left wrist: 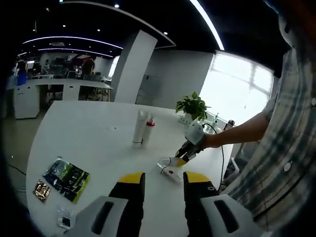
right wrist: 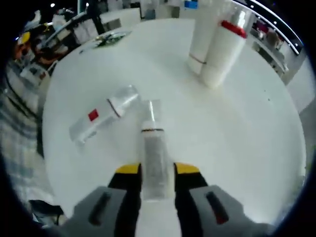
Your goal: Arrange the skincare products in the storage area until every visible bottle or jar stands upright without overlapping.
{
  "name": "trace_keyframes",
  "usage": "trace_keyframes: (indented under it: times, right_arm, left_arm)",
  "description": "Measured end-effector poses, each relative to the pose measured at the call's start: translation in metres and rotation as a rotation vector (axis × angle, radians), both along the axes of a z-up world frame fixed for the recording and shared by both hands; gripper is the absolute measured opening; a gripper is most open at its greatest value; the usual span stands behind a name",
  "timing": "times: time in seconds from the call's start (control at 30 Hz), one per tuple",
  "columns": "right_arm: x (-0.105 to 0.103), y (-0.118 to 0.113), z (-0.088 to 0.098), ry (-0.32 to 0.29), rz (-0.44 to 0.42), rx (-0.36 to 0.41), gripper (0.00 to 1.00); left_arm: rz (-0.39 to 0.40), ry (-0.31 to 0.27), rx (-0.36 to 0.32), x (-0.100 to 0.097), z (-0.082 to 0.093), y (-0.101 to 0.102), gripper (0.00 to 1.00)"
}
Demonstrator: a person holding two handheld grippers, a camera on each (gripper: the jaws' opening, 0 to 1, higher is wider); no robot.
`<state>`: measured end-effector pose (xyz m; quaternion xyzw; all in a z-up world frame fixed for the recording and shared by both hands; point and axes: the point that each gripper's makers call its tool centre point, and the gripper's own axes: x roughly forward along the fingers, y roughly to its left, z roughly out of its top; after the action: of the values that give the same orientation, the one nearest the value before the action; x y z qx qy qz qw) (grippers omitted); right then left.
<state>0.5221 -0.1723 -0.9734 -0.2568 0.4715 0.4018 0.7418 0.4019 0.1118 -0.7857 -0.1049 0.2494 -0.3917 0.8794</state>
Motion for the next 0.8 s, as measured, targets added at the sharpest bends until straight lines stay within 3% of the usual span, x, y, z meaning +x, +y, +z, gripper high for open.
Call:
trace_keyframes:
  times: [0.1,0.17,0.33,0.47,0.63,0.7,0.8]
  right_arm:
    - [0.0,0.0,0.001,-0.013,-0.032,-0.006,0.19]
    - [-0.005,0.004,0.001,0.01,-0.072,0.021,0.18]
    - [-0.007,0.007,0.006,-0.019,-0.07,0.018,0.18]
    - [-0.005,0.013,0.022,-0.057,-0.144,0.076,0.18]
    - [0.0,0.036,0.058,-0.115,-0.285,0.288,0.18]
    - [-0.002,0.05,0.075,-0.101,-0.336,0.402,0.18]
    - [-0.006,0.066,0.098,-0.1,-0.372,0.511,0.18]
  left_arm:
    - [0.002,-0.005,-0.002,-0.001,0.001,0.003,0.31]
    - [0.002,-0.009,-0.002,-0.001,0.001,0.004,0.31]
    - [-0.005,-0.007,-0.006,-0.003,-0.001,0.004,0.31]
    - [-0.027,-0.013,-0.011,-0.004,-0.002,0.0,0.31]
    - [-0.043,-0.031,-0.026,0.003,0.002,-0.008,0.32]
    - [-0.044,-0.035,-0.045,0.007,0.005,-0.011,0.32]
    - [-0.058,-0.053,-0.058,0.013,0.011,-0.017,0.34]
